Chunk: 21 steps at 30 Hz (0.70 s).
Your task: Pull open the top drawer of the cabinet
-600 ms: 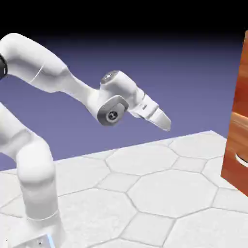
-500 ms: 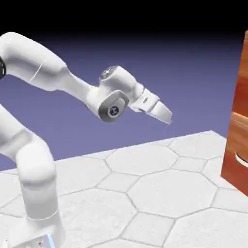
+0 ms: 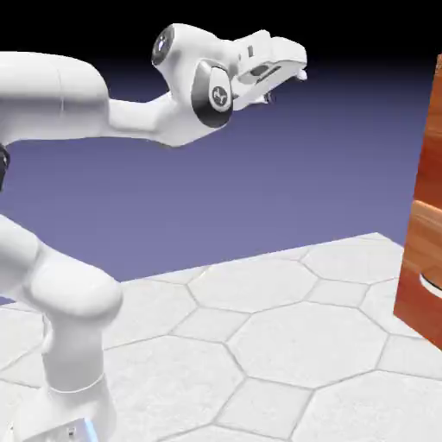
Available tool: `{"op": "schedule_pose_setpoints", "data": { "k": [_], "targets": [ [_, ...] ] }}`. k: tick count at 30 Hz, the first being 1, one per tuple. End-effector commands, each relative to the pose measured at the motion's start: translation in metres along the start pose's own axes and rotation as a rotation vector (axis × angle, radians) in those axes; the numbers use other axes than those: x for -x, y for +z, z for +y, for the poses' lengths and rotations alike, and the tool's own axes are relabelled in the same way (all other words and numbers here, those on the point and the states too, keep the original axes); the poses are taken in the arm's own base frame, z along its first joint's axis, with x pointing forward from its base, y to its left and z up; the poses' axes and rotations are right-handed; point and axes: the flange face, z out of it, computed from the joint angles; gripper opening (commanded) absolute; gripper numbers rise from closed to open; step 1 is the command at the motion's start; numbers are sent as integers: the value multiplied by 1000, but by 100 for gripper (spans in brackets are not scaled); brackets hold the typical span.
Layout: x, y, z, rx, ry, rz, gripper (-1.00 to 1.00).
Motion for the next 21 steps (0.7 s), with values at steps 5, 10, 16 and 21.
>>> {"op": "schedule_pose_setpoints", "data": {
  "k": [5, 10, 16, 21],
  "targets": [
    [-40, -15, 23, -19, -122, 115, 0],
    [-67, -14, 58, -4, -224, 209, 0],
    [-80, 12, 110, 49, -331, 282, 0],
    [-74, 57, 153, 112, -421, 302, 0]
  ]
}}
